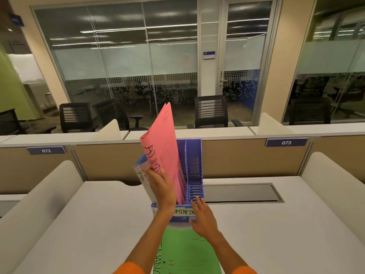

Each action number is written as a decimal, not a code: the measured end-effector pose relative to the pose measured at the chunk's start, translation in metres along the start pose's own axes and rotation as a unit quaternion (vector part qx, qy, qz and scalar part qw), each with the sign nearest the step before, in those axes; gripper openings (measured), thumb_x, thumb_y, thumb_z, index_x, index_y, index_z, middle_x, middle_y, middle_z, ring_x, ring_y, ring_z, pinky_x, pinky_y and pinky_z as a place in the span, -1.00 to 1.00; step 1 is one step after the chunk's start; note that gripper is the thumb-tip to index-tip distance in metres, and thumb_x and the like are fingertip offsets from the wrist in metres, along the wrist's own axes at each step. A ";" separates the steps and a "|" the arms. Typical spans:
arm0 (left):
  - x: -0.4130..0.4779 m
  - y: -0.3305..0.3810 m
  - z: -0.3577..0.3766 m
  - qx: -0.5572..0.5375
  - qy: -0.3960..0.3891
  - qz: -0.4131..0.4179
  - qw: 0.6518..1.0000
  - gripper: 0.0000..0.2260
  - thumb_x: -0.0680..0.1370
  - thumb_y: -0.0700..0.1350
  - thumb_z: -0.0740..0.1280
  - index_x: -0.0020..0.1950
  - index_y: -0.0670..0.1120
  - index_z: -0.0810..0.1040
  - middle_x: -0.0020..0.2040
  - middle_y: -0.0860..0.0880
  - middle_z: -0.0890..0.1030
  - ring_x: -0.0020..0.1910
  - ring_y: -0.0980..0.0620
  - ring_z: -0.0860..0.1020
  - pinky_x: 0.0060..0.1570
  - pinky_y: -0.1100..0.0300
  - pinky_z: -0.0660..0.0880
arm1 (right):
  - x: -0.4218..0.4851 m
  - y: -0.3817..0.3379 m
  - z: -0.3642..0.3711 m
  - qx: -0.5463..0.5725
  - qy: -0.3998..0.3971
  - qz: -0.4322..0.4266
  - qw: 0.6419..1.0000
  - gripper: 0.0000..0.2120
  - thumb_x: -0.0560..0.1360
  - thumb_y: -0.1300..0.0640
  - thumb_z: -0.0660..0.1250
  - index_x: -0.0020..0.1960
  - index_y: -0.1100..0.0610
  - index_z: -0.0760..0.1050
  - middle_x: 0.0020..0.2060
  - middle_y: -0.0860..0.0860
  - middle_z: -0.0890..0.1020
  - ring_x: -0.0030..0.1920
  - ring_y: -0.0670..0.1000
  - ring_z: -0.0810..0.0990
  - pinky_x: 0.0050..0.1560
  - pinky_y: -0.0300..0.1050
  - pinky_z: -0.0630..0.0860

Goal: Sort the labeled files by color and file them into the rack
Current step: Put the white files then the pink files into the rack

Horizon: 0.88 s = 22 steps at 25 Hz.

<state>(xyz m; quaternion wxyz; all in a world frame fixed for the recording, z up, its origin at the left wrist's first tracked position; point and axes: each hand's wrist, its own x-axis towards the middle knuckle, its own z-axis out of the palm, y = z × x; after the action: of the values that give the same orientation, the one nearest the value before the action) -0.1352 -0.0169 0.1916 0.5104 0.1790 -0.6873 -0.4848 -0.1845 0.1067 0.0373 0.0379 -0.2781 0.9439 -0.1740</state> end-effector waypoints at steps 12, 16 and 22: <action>0.004 -0.056 0.041 -0.085 0.011 -0.004 0.996 -0.45 0.64 -0.24 0.21 0.37 0.35 0.10 0.28 0.40 0.34 0.22 0.49 0.42 0.04 0.61 0.42 | 0.011 0.022 0.042 0.001 0.033 -0.002 0.999 -0.25 0.57 0.06 0.27 0.60 -0.01 -0.09 0.60 0.05 -0.11 0.59 0.09 -0.19 0.56 -0.06 -0.11; -0.002 -0.079 0.049 -0.067 0.000 -0.027 0.997 -0.49 0.65 -0.19 0.21 0.33 0.39 0.14 0.34 -0.01 0.39 0.25 0.37 0.45 0.11 0.48 0.48 | 0.012 0.026 0.046 0.000 0.031 -0.001 1.000 -0.24 0.56 0.01 0.29 0.60 -0.04 -0.09 0.60 0.04 -0.11 0.59 0.06 -0.21 0.54 -0.10 -0.16; -0.009 -0.098 0.056 -0.012 -0.039 -0.035 0.999 -0.51 0.64 -0.19 0.20 0.42 0.21 0.08 0.43 -0.21 0.34 0.35 -0.13 0.43 0.27 0.09 0.48 | 0.014 0.026 0.050 -0.007 0.032 0.002 0.999 -0.20 0.55 -0.02 0.32 0.60 -0.08 -0.10 0.59 0.00 -0.13 0.54 0.01 -0.30 0.51 -0.12 -0.18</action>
<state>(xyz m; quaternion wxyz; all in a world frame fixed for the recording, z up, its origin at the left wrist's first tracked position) -0.2049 -0.0282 0.1033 0.4679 0.1776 -0.6943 -0.5171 -0.2010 0.1047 -0.0188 0.0059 -0.2705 0.9465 -0.1760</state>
